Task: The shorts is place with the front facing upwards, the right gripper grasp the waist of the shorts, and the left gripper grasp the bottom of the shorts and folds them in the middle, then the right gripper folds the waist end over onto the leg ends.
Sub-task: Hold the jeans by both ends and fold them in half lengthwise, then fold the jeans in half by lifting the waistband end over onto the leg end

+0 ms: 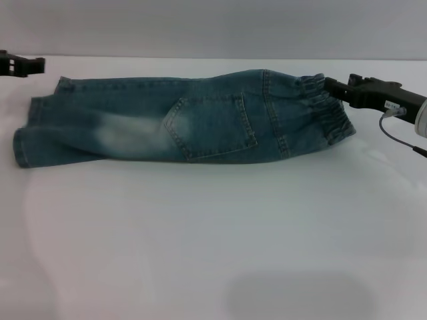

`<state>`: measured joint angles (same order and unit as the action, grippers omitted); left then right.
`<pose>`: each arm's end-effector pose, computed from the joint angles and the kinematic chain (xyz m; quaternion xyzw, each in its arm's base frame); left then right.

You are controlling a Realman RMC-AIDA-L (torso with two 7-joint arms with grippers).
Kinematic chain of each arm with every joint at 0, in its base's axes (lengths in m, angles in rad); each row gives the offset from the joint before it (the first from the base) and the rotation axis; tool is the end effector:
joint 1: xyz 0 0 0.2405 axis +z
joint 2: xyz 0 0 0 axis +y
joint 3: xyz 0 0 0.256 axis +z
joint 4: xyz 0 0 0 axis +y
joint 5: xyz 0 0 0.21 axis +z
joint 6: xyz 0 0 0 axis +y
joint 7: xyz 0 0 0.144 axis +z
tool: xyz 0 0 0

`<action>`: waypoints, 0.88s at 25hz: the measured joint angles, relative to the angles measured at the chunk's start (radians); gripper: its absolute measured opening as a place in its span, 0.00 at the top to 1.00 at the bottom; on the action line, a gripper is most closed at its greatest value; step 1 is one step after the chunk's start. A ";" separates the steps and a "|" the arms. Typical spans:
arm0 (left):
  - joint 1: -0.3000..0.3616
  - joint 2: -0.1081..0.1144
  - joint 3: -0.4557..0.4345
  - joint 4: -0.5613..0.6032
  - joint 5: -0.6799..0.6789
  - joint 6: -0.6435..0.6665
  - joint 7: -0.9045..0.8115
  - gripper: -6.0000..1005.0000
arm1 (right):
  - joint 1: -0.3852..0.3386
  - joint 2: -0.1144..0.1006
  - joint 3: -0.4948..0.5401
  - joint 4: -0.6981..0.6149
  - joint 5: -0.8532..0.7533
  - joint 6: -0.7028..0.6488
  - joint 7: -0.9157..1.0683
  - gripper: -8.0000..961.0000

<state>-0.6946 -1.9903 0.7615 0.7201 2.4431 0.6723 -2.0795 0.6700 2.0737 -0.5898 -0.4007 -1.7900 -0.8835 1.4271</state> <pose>-0.3078 0.4555 0.0892 -0.7816 -0.3835 -0.0314 0.4909 0.2910 0.4133 -0.0048 -0.8069 0.3944 0.2437 0.3660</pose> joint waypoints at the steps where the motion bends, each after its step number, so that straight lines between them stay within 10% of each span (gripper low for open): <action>1: 0.006 0.002 -0.001 0.003 0.000 -0.007 0.001 0.20 | 0.000 0.000 0.001 0.000 0.000 0.000 0.000 0.35; 15: 0.036 -0.033 -0.001 0.011 -0.011 -0.074 0.002 0.20 | -0.026 -0.015 -0.007 -0.046 0.010 -0.022 0.068 0.36; 22: 0.047 -0.058 0.001 0.017 -0.090 -0.087 0.003 0.20 | -0.015 -0.082 -0.066 -0.092 -0.144 -0.107 0.353 0.36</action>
<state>-0.6479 -2.0487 0.7626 0.7372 2.3535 0.5848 -2.0767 0.6554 1.9918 -0.6557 -0.4922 -1.9345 -0.9908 1.7801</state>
